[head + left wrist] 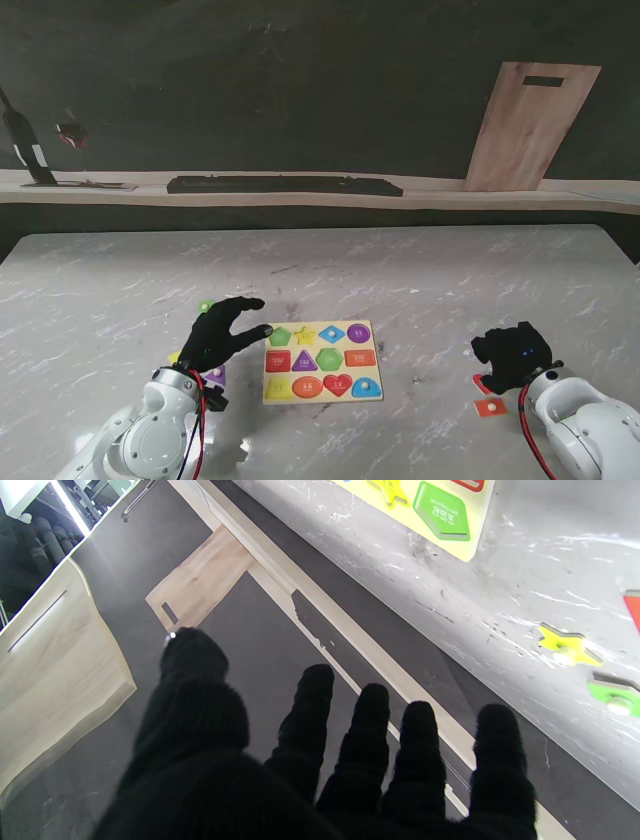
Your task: Fit puzzle pieces into a puzzle board
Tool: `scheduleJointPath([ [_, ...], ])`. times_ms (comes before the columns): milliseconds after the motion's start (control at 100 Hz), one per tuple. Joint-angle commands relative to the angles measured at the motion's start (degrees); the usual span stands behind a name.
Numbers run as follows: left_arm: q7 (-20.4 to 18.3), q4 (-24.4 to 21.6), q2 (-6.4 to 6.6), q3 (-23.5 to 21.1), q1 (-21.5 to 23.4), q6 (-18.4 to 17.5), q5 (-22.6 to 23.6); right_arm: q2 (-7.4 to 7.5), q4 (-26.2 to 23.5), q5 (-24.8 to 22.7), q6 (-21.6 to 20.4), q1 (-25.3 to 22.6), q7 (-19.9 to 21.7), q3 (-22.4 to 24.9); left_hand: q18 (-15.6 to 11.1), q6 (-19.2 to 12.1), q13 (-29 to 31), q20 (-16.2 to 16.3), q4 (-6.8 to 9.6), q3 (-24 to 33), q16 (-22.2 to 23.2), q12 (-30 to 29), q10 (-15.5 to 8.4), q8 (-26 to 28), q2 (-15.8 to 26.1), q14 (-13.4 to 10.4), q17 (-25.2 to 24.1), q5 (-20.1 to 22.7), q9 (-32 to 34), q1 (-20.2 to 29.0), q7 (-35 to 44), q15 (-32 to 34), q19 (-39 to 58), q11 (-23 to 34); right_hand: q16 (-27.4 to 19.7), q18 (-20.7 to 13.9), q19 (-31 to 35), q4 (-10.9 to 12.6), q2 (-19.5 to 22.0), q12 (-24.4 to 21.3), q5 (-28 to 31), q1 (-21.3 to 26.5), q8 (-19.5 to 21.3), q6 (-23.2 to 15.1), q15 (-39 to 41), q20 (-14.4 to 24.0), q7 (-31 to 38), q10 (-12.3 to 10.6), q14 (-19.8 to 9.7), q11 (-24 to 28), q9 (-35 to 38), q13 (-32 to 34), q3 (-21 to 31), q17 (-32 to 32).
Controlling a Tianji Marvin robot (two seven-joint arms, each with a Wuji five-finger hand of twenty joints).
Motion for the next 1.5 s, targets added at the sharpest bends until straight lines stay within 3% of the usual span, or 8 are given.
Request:
scheduleJointPath([
  [0,-0.1,0.0,-0.20,0.2,0.0,0.2,-0.3,-0.27,0.2,0.4,1.2,-0.8,0.1,0.2,-4.7,-1.6,0.5,0.8,2.10,-2.3,-0.2,-0.5,-0.4,-0.2,1.7,-1.7,-0.8,1.1,0.8,0.6,-0.9,-1.1,-0.6,-1.3,1.2,1.6,2.2,1.5,-0.2,0.7,1.5,-0.4,0.4,1.3,2.2,2.3,0.3,1.8,1.7,1.7,0.9,0.4,0.7,-0.1],
  [240,0.0,0.1,-0.22,0.3,-0.1,0.3,-0.3,-0.34,2.1,1.3,3.1,-0.2,-0.6,-0.2,-4.8,-1.6,0.5,0.8,2.08,-2.3,-0.3,-0.5,-0.5,-0.2,1.9,-1.8,-0.9,0.9,0.8,0.6,-0.9,-1.1,-0.7,-1.3,2.0,2.1,3.0,1.5,1.7,0.8,4.7,-0.7,1.4,0.4,3.3,3.1,1.4,1.6,2.2,2.2,3.5,2.1,-1.3,0.7],
  [570,0.0,0.1,-0.25,0.4,-0.2,0.5,-0.4,-0.23,3.6,2.2,3.4,0.7,0.7,-1.5,-4.8,-1.5,0.4,0.7,2.07,-2.3,-0.3,-0.6,-0.5,-0.3,1.9,-1.7,-0.9,1.0,0.7,0.6,-0.9,-1.1,-0.7,-1.3,2.3,2.3,3.1,-0.1,0.3,0.9,6.4,0.5,0.4,-0.7,3.6,3.5,2.1,1.3,2.3,2.3,5.2,3.4,-0.7,1.5],
  [950,0.0,0.1,-0.26,0.4,-0.2,0.6,-0.4,-0.18,5.0,2.7,4.4,1.6,0.7,-2.9,-4.8,-1.4,0.3,0.7,2.08,-2.3,-0.3,-0.6,-0.3,-0.2,1.9,-1.6,-0.9,1.2,0.7,0.6,-0.9,-1.1,-0.7,-1.3,2.5,2.4,3.3,-4.7,-1.7,1.0,7.2,3.4,-5.4,-2.9,3.9,3.6,6.0,0.7,2.3,2.1,7.2,4.8,-0.1,2.6],
  [1490,0.1,0.1,-0.26,0.5,-0.2,0.6,-0.4,-0.22,6.2,3.5,5.8,2.3,0.9,-4.2,-4.8,-1.5,0.3,0.7,2.09,-2.3,-0.3,-0.6,-0.3,-0.3,1.9,-1.6,-1.0,1.0,0.6,0.6,-1.0,-1.1,-0.7,-1.3,2.4,2.3,3.5,-7.9,-2.5,0.9,7.8,8.2,-9.7,-7.3,4.1,3.4,11.5,-0.6,1.9,2.0,10.2,6.3,-0.1,3.4],
])
